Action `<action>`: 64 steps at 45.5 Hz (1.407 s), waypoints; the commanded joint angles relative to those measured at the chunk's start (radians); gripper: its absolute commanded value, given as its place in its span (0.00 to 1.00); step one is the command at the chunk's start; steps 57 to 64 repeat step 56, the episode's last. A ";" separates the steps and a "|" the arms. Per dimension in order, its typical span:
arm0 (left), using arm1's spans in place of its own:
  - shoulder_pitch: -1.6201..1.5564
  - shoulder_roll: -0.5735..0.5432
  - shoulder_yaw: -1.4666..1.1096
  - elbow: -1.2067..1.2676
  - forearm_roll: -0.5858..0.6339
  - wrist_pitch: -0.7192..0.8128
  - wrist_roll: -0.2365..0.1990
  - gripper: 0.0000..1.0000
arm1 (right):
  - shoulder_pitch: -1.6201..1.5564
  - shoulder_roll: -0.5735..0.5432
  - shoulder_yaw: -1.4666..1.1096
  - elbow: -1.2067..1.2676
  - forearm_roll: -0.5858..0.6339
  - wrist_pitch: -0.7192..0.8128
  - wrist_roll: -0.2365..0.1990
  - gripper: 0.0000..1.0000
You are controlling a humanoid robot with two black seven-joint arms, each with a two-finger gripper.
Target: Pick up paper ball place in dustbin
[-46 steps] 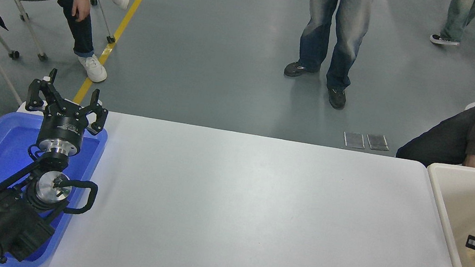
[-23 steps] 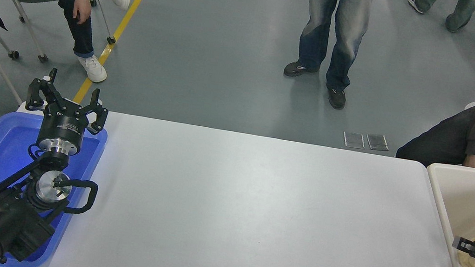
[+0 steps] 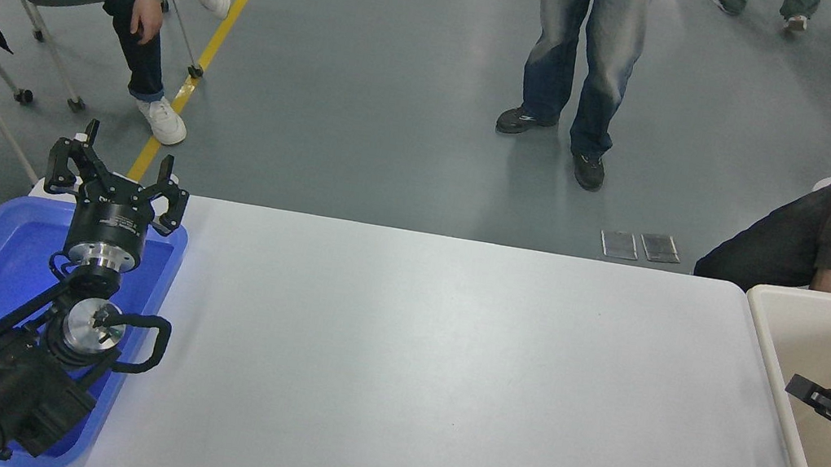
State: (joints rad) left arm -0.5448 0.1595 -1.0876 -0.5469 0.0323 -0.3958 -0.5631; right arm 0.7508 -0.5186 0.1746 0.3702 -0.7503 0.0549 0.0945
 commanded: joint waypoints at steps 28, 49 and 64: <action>0.000 0.000 0.000 0.001 0.000 0.000 0.000 0.99 | -0.088 0.273 0.755 0.240 1.115 0.226 0.017 1.00; 0.000 0.000 -0.002 0.001 0.000 0.000 0.000 0.99 | -0.163 0.265 0.757 0.200 1.115 0.330 0.014 1.00; 0.000 0.000 -0.002 0.001 0.000 0.000 0.000 0.99 | -0.172 0.265 0.757 0.199 1.114 0.332 0.014 1.00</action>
